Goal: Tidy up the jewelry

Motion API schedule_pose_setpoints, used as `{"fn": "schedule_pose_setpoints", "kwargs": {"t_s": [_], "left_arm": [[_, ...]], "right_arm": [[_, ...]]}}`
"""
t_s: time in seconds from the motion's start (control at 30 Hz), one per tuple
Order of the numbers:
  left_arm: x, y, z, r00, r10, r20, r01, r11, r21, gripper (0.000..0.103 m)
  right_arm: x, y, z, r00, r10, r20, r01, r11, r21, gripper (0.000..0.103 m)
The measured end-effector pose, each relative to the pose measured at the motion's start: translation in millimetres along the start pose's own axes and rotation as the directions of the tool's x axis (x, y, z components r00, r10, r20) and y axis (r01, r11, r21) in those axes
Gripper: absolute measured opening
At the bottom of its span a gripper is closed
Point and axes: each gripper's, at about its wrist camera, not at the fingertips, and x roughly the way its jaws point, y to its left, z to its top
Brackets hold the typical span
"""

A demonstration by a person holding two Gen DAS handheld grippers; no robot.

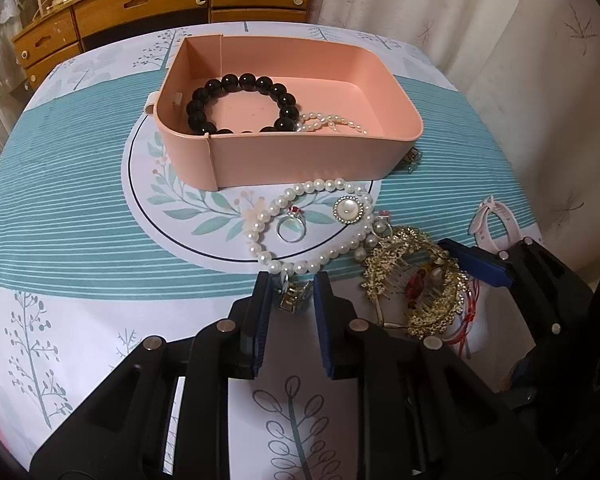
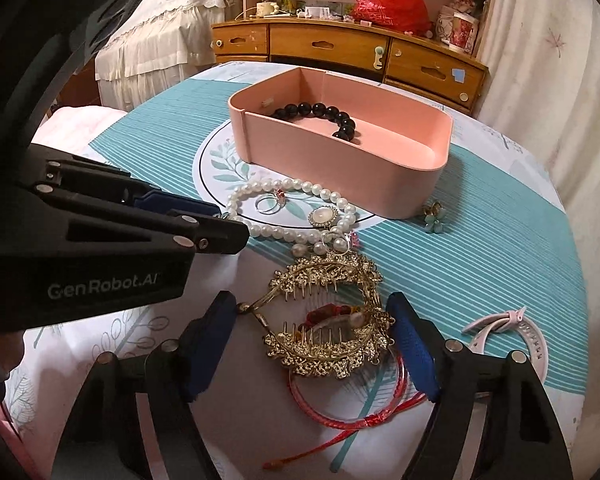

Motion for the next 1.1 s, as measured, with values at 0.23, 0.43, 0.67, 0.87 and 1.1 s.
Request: {"fn": "schedule_pose_setpoints", "kwargs": {"t_s": [0.23, 0.43, 0.67, 0.87, 1.1], "left_arm": [[-7, 3, -1, 1.000, -0.022, 0.012, 0.022, 1.000, 0.004, 0.016], [-18, 8, -3, 0.999, -0.029, 0.028, 0.029, 0.999, -0.014, 0.016], [-37, 22, -1, 0.998, -0.020, 0.055, 0.022, 0.998, -0.051, 0.016], [-57, 36, 8, 0.996, -0.005, 0.087, 0.011, 0.998, -0.066, 0.016], [-81, 48, 24, 0.993, 0.015, 0.120, -0.008, 0.998, -0.058, 0.016]], "right_arm": [[-4, -2, 0, 1.000, 0.019, -0.006, -0.018, 0.999, 0.030, 0.077], [-13, 4, 4, 0.999, 0.036, 0.005, -0.036, 0.999, 0.020, 0.077], [-28, 18, 16, 0.996, 0.071, 0.045, -0.072, 0.997, 0.002, 0.077], [-34, 31, 32, 0.993, 0.110, 0.047, -0.111, 0.994, 0.013, 0.060], [-40, 43, 44, 0.989, 0.127, 0.070, -0.128, 0.992, 0.010, 0.060]]}}
